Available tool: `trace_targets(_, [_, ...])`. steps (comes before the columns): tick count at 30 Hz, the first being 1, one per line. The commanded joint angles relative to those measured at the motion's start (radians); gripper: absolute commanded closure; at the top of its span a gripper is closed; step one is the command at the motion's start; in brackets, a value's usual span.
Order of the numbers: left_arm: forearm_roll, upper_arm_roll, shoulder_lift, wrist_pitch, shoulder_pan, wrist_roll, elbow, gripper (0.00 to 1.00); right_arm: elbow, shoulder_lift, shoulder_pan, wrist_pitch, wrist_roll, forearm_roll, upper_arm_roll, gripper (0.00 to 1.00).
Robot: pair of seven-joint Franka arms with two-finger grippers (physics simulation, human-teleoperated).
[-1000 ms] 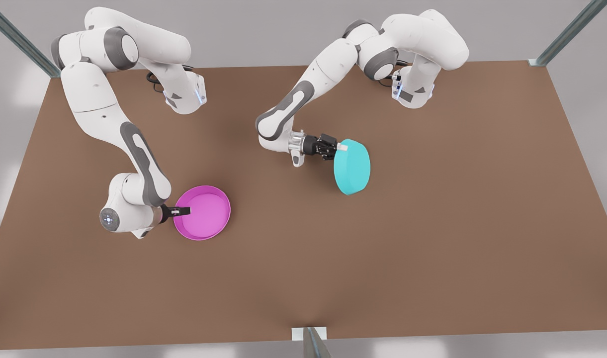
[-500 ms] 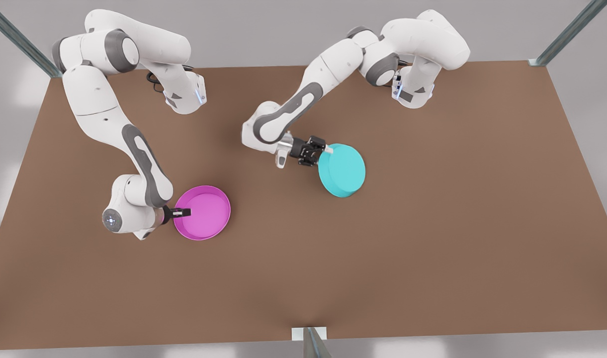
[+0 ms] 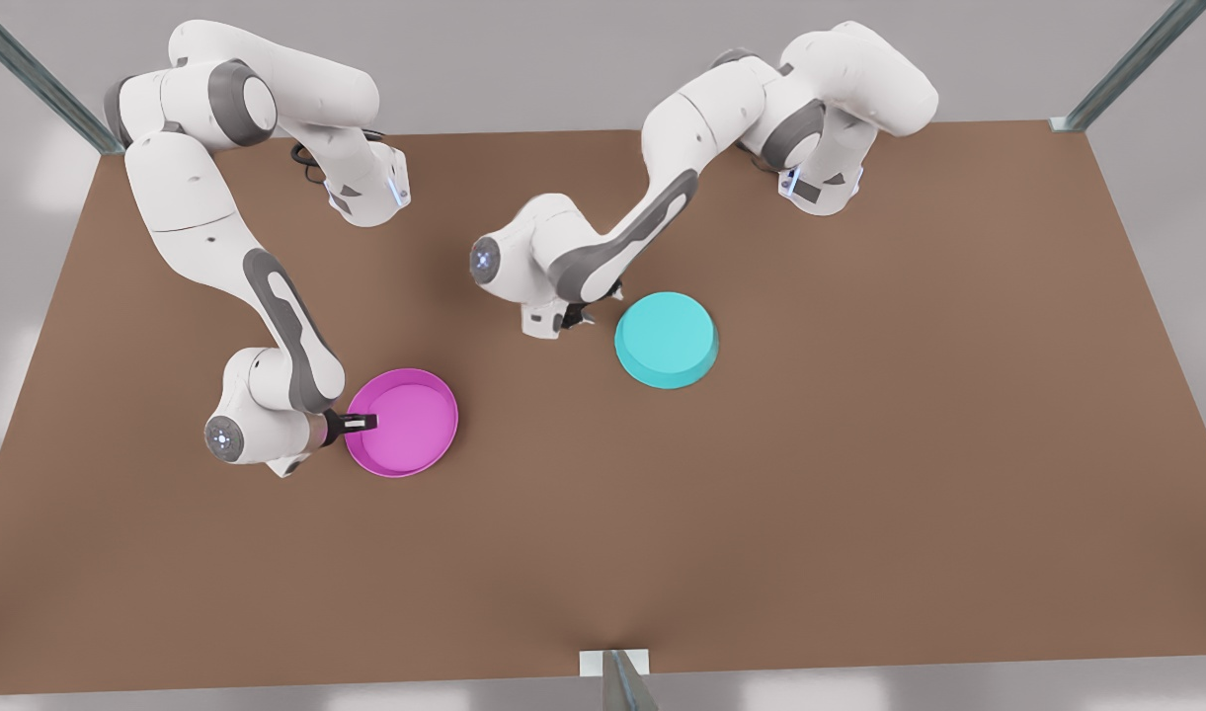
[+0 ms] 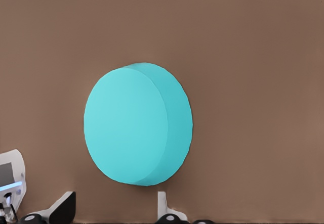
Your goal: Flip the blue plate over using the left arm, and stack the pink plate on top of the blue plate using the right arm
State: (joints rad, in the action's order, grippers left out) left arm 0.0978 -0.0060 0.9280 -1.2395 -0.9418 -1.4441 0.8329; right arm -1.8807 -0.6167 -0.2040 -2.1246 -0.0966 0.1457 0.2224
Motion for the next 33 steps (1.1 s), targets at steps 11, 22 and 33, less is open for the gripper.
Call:
trace_targets(11, [-0.095, 0.003, -0.351, 0.109, 0.917, 1.399, 0.002, 0.0, 0.0, 0.0, 0.001, 0.0, 0.0, 0.0, 0.0, 0.58])
trace_targets(22, [-0.041, 0.003, -0.623, 0.046, 0.897, 1.427, 0.272, 0.0, 0.002, 0.0, 0.003, -0.002, 0.0, 0.0, 0.0, 0.78])
trace_targets(33, [-0.041, 0.003, -0.618, 0.051, 0.88, 1.416, 0.272, 0.0, 0.005, 0.0, 0.003, 0.0, 0.0, 0.0, 0.0, 0.79])
